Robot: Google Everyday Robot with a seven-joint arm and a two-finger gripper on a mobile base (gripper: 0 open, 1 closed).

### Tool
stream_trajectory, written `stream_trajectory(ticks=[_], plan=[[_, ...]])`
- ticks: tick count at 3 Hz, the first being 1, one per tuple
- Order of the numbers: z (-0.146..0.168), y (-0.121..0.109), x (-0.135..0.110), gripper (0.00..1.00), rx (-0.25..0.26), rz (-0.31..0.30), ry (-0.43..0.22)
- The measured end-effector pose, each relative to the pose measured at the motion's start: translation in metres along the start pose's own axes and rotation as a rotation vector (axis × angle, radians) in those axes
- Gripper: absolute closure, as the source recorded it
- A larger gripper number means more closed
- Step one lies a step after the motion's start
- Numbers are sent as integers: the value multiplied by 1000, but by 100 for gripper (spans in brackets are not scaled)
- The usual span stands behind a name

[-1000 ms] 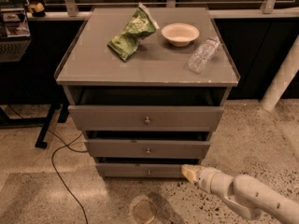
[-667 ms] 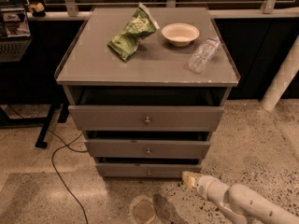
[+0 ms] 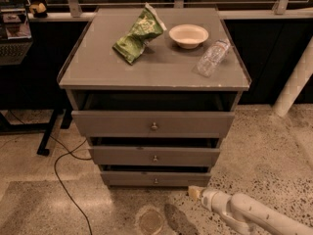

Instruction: Open bottom drawer

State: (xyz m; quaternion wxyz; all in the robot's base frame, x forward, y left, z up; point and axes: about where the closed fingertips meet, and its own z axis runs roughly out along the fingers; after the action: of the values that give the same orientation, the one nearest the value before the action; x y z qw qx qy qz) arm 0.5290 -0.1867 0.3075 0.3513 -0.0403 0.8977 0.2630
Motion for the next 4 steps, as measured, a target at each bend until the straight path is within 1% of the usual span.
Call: stream_trajectory(ticks=[1,2,3,4], plan=[[4,-2,4,100,0,17,-3],[28,-8,8,100,-14,29,-21],[81,-26,-1,100,-44,22,-10],[83,-28,-5,100,-42,20,-16]])
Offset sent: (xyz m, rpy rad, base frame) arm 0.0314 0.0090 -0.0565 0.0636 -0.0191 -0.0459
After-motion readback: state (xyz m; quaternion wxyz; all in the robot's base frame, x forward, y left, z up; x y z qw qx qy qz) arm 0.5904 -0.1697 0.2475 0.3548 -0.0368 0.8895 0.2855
